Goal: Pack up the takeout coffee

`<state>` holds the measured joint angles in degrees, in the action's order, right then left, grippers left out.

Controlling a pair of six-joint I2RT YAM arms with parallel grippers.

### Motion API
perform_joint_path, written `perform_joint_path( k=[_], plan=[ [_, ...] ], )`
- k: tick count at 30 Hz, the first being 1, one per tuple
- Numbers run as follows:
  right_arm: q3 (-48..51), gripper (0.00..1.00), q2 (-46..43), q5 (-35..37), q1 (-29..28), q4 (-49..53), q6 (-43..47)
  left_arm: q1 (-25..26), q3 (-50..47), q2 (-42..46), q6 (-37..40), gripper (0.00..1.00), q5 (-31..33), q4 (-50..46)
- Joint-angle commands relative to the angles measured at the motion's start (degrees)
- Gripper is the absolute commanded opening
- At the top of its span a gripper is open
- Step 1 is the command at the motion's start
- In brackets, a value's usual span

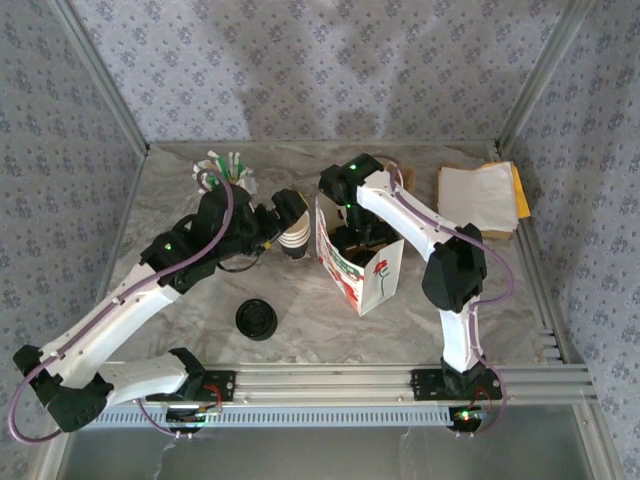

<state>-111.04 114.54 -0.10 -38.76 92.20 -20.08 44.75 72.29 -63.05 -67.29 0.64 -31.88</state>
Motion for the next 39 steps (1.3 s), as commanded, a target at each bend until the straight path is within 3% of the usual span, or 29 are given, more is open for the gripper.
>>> perform_joint_path(
  k=[1, 12, 22, 32, 39],
  plan=[
    [-1.19, 0.95, -1.51, 1.26, -0.24, 6.48, -0.59, 0.32, 5.81, -1.21, 6.72, 0.99, -0.75, -1.59],
    [-1.52, 0.94, -1.43, 1.26, -0.18, 6.22, -0.67, 4.35, 16.02, -8.54, 14.54, 0.91, -1.88, -10.49],
    [-1.28, 0.94, -2.19, 1.38, -0.41, 5.89, -0.7, 4.91, 15.87, -11.51, 14.97, 0.83, -2.14, -10.22],
    [-0.14, 0.94, -3.84, 1.47, -0.53, 5.39, -0.84, 4.95, 14.81, -12.75, 14.95, 0.55, -1.69, -8.99],
    [-1.05, 0.94, -4.15, 1.29, -0.63, 5.62, -0.82, 4.93, 15.09, -12.97, 15.07, 0.43, -1.48, -9.08]
  ],
)
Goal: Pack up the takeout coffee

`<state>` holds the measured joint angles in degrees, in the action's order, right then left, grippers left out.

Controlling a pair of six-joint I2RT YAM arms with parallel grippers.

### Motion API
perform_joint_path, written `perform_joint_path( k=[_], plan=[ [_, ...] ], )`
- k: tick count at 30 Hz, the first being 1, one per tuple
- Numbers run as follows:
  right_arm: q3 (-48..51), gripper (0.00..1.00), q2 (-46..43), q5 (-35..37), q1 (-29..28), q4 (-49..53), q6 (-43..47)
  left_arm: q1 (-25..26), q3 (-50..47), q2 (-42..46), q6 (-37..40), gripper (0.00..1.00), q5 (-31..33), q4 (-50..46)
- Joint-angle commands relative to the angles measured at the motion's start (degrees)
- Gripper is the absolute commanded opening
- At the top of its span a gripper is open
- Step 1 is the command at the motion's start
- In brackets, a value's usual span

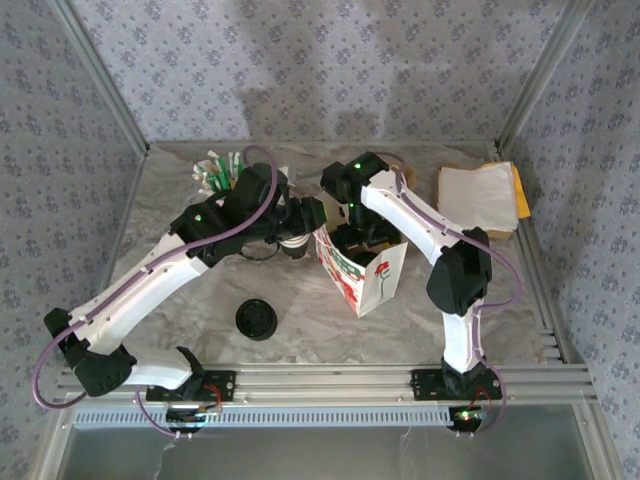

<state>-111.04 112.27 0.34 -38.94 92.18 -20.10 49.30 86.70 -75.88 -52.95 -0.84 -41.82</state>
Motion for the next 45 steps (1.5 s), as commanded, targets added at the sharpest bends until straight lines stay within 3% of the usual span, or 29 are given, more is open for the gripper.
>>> perform_joint_path(
  k=[1, 45],
  plan=[
    [-1.33, 0.94, -1.86, 0.81, -0.48, 5.72, -0.76, 0.4, 0.77, -0.19, 0.74, 0.42, 0.05, 0.84],
    [-20.62, 0.93, -1.44, 1.32, -0.49, 11.18, -0.73, 1.16, 0.61, 0.13, 0.15, 0.39, 1.2, 0.25]
  ],
)
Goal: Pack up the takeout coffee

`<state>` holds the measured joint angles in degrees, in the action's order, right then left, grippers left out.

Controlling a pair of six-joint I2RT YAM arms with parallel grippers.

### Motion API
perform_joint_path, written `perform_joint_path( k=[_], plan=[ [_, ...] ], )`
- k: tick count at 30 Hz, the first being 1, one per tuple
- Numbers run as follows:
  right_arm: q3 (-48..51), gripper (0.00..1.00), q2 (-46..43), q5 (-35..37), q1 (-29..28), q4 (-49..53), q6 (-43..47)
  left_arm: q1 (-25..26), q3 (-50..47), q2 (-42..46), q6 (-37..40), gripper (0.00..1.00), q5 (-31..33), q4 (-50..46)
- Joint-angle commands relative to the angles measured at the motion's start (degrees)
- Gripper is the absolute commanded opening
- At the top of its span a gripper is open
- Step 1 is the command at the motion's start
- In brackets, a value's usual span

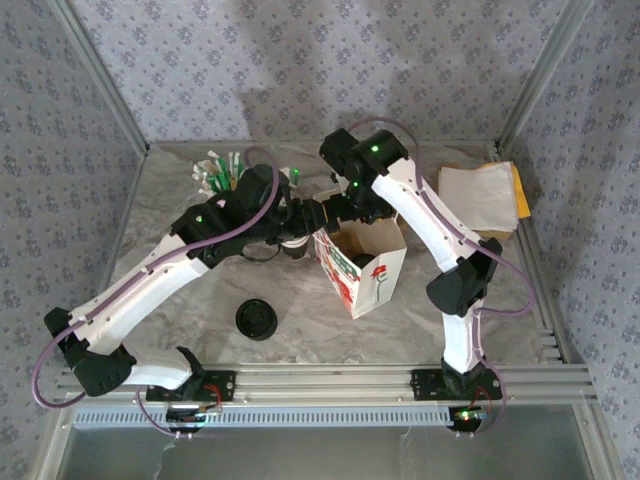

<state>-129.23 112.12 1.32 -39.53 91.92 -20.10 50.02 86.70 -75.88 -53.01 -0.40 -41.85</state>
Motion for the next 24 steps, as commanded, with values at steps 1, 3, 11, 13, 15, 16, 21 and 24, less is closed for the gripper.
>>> perform_joint_path(
  k=[1, 3, 11, 13, 15, 16, 21, 24],
  plan=[
    [-2.8, 0.93, -1.3, 0.63, 0.15, 11.44, -0.73, 0.43, 0.67, 0.2, 0.19, 0.39, 0.84, 0.28],
    [-3.83, 0.92, -1.33, 1.0, 0.31, 11.44, -0.82, 0.53, 0.53, 0.3, 0.19, 0.39, 1.08, 0.29],
    [-8.96, 0.92, -1.11, 0.97, 1.38, 11.28, -1.43, 0.74, 0.65, 0.29, 0.1, 0.4, 1.18, 0.3],
    [-10.02, 0.92, -1.28, 0.49, 1.56, 11.31, -1.5, 0.72, 0.66, 0.33, 0.17, 0.41, 1.33, 0.19],
    [-11.0, 0.92, -1.45, 0.29, 1.73, 11.26, -1.68, 0.78, 0.67, 0.3, 0.15, 0.42, 1.39, 0.25],
    [-11.39, 0.92, -1.69, 0.08, 1.68, 11.18, -1.7, 0.8, 0.67, 0.29, 0.19, 0.43, 1.42, 0.27],
    [-13.17, 0.92, -2.79, -1.32, 1.81, 10.33, -2.29, 0.96, 0.86, 0.29, 0.18, 0.46, 1.63, 0.23],
    [-13.43, 0.92, -4.1, -2.72, 1.91, 8.8, -2.51, 1.04, 1.02, 0.39, 0.28, 0.5, 1.9, 0.15]
  ],
)
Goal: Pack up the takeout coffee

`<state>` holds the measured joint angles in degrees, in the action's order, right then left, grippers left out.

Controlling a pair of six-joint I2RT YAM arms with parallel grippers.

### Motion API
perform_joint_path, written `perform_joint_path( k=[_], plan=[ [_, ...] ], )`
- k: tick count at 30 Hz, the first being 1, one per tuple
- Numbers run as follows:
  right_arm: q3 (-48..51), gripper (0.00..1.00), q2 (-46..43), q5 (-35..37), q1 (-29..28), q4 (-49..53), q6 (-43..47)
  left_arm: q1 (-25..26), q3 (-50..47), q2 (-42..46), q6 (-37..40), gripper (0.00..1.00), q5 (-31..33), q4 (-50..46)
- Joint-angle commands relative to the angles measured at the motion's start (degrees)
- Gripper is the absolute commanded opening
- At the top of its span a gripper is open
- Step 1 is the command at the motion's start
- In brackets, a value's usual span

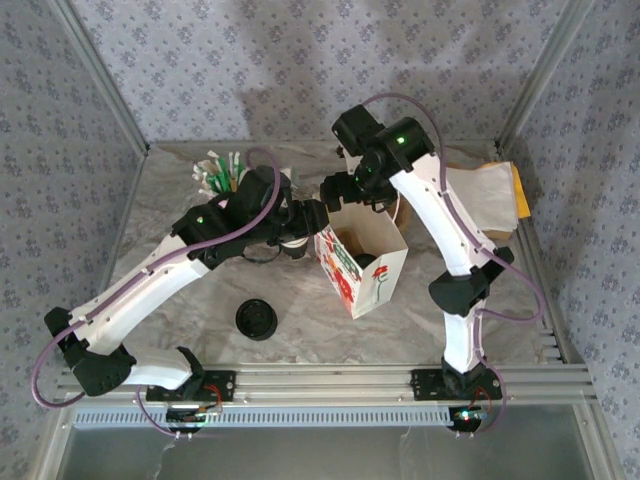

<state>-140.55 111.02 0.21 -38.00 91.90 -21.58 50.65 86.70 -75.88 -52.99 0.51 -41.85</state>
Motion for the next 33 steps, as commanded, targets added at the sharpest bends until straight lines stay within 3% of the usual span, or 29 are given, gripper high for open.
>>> perform_joint_path(
  k=[1, 10, 16, 22, 26, 33],
  plan=[
    [-2.19, 0.92, -3.55, -1.82, 0.46, 8.21, -1.22, 0.46, 1.14, 0.38, 0.29, 0.52, 1.07, 0.1],
    [-0.67, 0.91, -10.82, -2.43, 2.44, -2.08, -1.29, 0.35, 4.66, 0.29, 3.3, 0.79, 3.27, -0.64],
    [12.1, 0.89, -22.48, -1.3, 7.9, -18.64, -0.92, -0.1, 11.45, -0.23, 9.28, 1.0, 7.09, -2.39],
    [29.83, 0.89, -36.11, -3.44, 19.09, -32.65, -0.88, -1.7, 16.66, 0.31, 15.99, 1.0, 10.93, -4.17],
    [38.19, 0.89, -41.68, -5.44, 28.59, -35.17, -1.24, -4.53, 17.12, 2.33, 20.8, 1.0, 13.78, -4.8],
    [51.64, 0.89, -49.29, -10.75, 45.62, -39.59, -3.08, -16.99, 11.66, 7.97, 26.76, 1.0, 15.83, -5.13]
  ],
)
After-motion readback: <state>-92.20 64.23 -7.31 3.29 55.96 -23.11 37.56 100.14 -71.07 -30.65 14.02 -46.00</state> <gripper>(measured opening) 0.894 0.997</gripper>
